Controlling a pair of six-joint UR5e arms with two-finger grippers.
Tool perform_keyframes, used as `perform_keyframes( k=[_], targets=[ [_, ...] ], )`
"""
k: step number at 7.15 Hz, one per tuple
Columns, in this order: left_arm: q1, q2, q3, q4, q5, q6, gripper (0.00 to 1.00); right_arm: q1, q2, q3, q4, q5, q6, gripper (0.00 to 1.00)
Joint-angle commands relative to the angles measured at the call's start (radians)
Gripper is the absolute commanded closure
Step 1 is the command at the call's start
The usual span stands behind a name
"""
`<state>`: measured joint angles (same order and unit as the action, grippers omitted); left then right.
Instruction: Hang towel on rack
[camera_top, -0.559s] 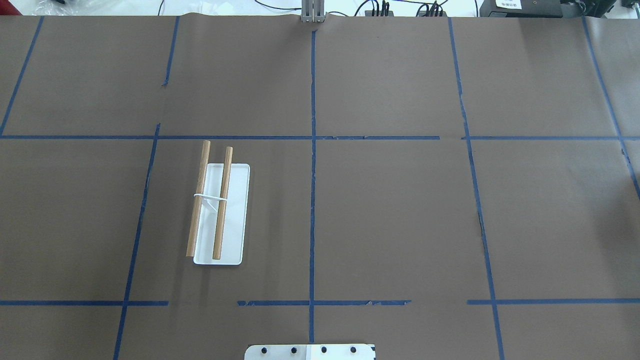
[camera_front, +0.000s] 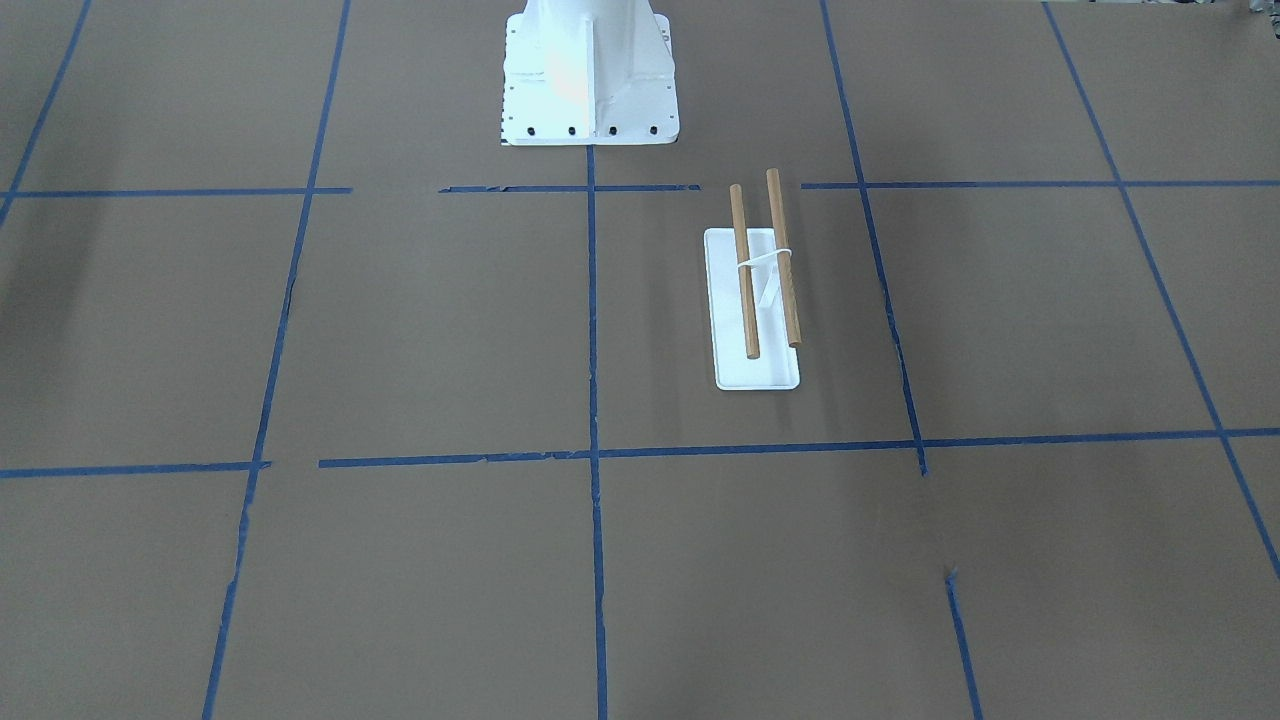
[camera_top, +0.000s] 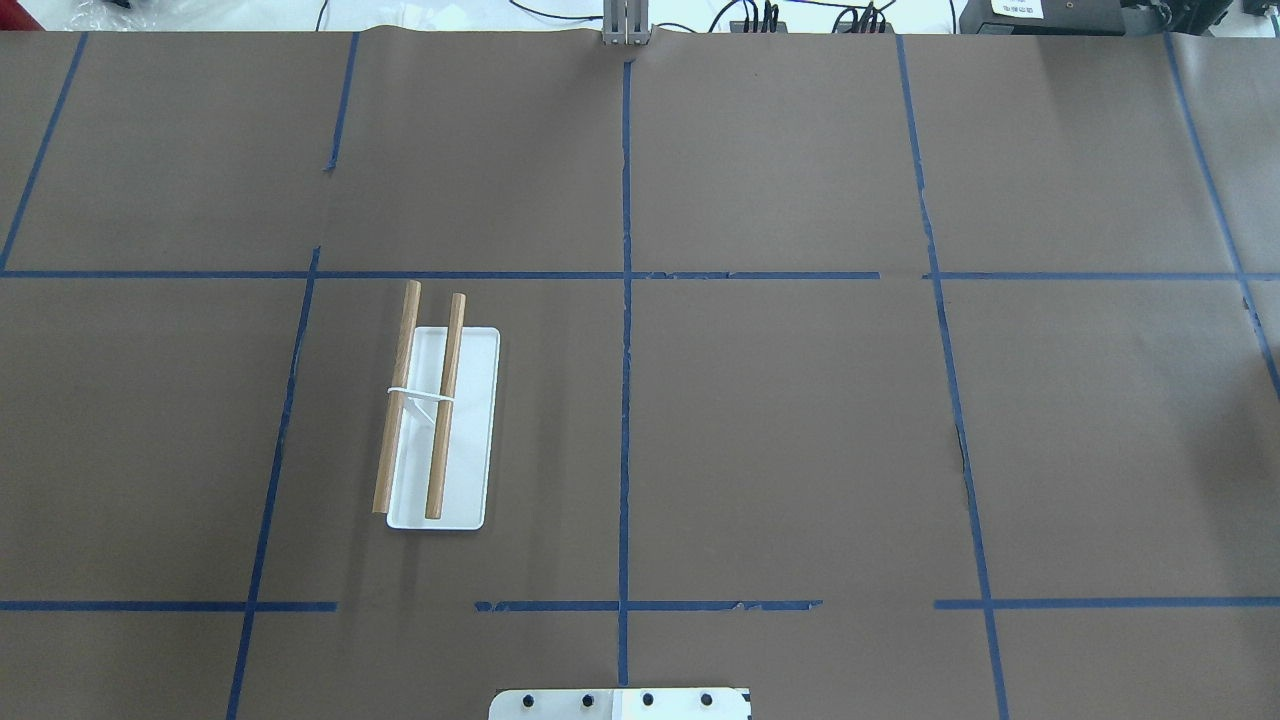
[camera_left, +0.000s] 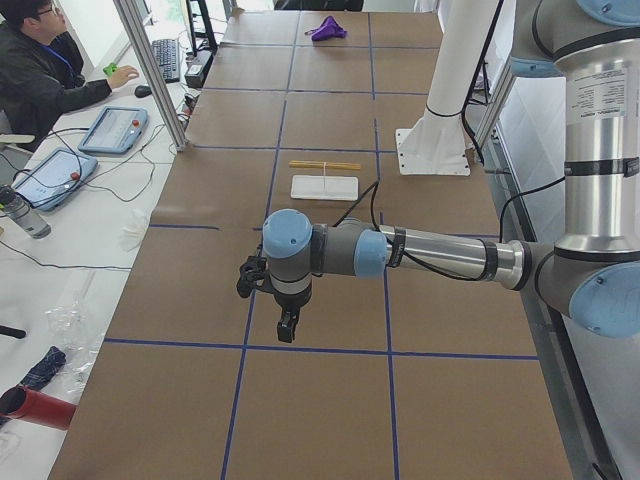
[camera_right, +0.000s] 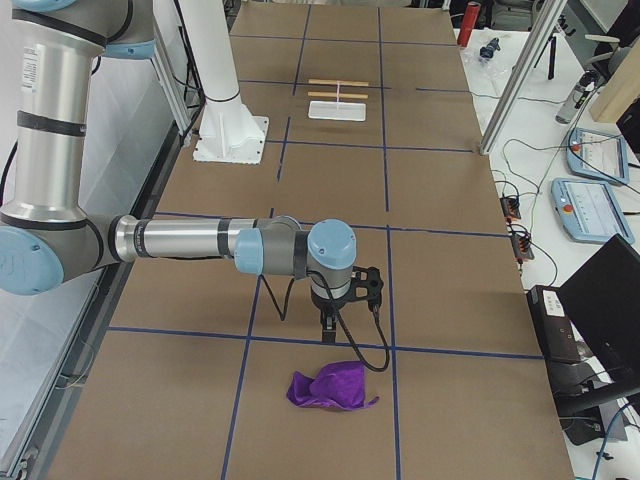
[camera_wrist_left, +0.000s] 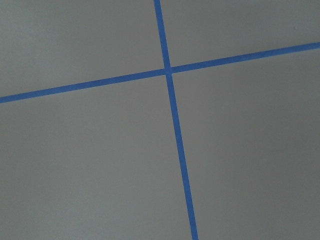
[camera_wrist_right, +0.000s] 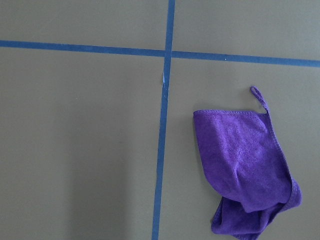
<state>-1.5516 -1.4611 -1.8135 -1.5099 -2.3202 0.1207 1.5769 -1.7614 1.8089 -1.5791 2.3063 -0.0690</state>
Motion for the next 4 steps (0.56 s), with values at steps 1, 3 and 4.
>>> perform_keyframes(
  k=[1,3,4],
  targets=[
    [0.001,-0.007,-0.021,-0.006,-0.007,0.001,0.00,0.000,-0.038,-0.078,0.141,-0.051,-0.192,0.00],
    [0.001,-0.005,-0.020,-0.007,-0.010,-0.001,0.00,0.000,-0.029,-0.253,0.279,-0.076,-0.336,0.00],
    [0.001,-0.005,-0.020,-0.007,-0.011,-0.001,0.00,-0.029,-0.024,-0.328,0.404,-0.091,-0.336,0.01]
  ],
)
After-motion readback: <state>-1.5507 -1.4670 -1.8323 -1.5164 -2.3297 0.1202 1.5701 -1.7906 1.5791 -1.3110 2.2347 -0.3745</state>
